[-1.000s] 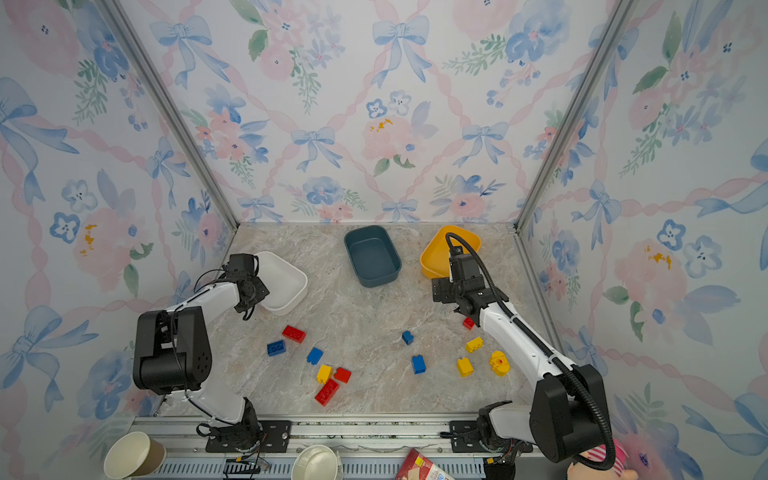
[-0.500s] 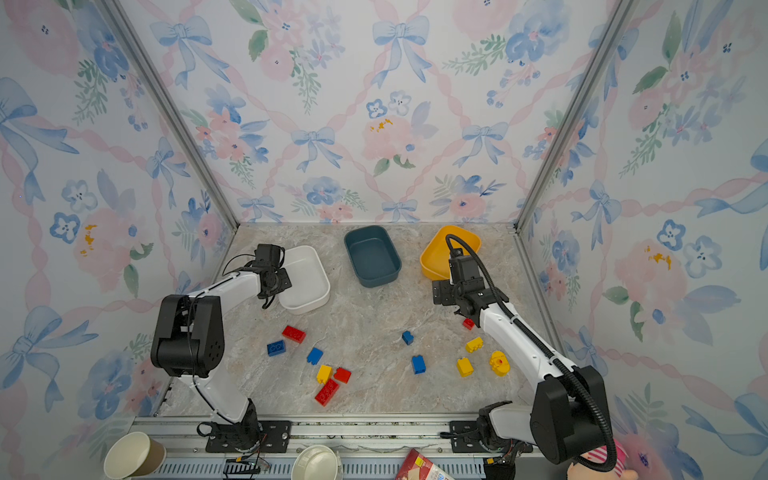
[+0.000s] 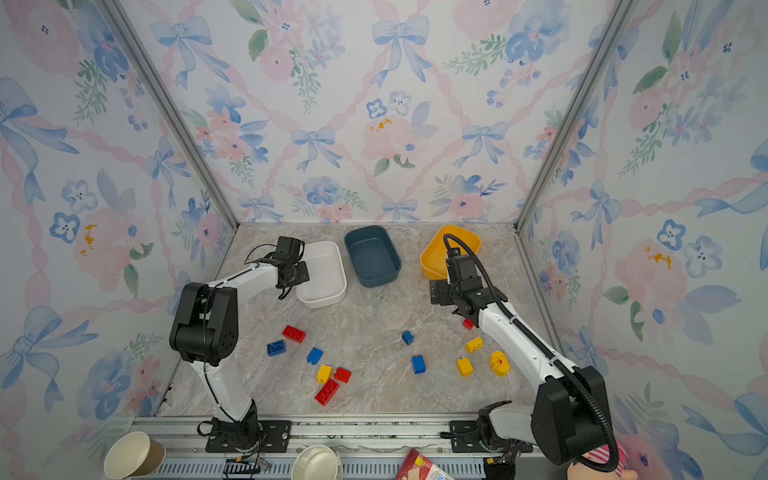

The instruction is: Sort the legos into containers by color

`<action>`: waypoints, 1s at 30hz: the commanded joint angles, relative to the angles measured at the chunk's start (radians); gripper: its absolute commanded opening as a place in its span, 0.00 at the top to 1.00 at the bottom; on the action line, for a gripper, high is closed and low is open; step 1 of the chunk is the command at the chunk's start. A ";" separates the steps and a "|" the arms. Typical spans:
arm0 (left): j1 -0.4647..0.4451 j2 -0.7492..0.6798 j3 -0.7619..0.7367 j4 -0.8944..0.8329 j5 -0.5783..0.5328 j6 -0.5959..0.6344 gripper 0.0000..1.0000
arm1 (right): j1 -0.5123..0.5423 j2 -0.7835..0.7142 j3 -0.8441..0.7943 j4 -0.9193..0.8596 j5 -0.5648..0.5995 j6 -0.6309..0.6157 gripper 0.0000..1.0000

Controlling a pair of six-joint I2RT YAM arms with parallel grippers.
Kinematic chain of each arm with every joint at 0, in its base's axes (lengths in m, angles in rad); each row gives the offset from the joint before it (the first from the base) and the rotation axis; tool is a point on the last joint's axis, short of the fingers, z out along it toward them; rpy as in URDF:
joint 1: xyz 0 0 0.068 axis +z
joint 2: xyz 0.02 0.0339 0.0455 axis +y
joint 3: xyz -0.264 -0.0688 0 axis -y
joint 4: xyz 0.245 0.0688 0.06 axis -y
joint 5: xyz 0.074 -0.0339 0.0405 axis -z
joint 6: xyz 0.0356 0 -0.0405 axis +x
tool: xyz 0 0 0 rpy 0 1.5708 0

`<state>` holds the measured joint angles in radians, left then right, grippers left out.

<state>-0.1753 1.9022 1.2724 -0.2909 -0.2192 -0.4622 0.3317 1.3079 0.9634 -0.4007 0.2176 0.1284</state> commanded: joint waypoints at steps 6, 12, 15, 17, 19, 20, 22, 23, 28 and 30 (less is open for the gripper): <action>-0.053 0.085 0.082 -0.045 0.028 0.037 1.00 | 0.022 0.028 0.040 -0.027 0.005 0.017 0.03; -0.078 0.119 0.120 -0.055 0.029 0.048 1.00 | 0.038 0.059 0.058 -0.027 -0.006 0.026 0.03; -0.087 0.127 0.132 -0.058 0.029 0.053 1.00 | 0.048 0.101 0.086 -0.023 -0.021 0.040 0.03; -0.089 0.126 0.134 -0.058 0.028 0.053 1.00 | 0.062 0.139 0.117 -0.022 -0.024 0.053 0.03; -0.087 0.124 0.135 -0.058 0.030 0.057 1.00 | 0.077 0.186 0.159 -0.021 -0.030 0.068 0.03; -0.089 0.121 0.136 -0.058 0.030 0.061 1.00 | 0.084 0.206 0.178 -0.019 -0.036 0.076 0.03; -0.089 0.115 0.138 -0.059 0.029 0.070 0.96 | 0.099 0.262 0.229 -0.018 -0.045 0.094 0.03; -0.089 0.111 0.140 -0.058 0.028 0.073 0.94 | 0.105 0.287 0.252 -0.018 -0.046 0.103 0.03; -0.088 0.088 0.151 -0.058 0.022 0.089 0.89 | 0.118 0.439 0.386 -0.009 -0.064 0.145 0.04; -0.089 0.076 0.152 -0.059 0.018 0.092 0.87 | 0.118 0.489 0.435 -0.003 -0.071 0.158 0.06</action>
<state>-0.2558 1.9930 1.4014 -0.3176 -0.2005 -0.3939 0.4427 1.7477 1.3361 -0.4019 0.1642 0.2459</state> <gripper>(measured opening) 0.127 0.951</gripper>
